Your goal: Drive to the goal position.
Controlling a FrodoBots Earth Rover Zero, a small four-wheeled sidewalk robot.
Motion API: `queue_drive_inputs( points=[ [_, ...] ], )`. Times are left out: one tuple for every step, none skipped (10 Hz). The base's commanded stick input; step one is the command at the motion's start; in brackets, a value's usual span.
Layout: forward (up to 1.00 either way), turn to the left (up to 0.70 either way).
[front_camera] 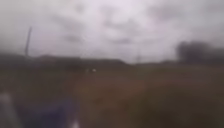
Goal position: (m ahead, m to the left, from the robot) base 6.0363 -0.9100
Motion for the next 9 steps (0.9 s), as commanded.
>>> queue_drive_inputs(
  points=[
    [0.0,0.0],
    [0.0,0.0],
    [0.0,0.0],
    [0.0,0.0],
    [0.0,0.0],
    [0.0,0.0],
    [0.0,0.0],
    [0.0,0.0],
    [0.0,0.0]
  ],
)
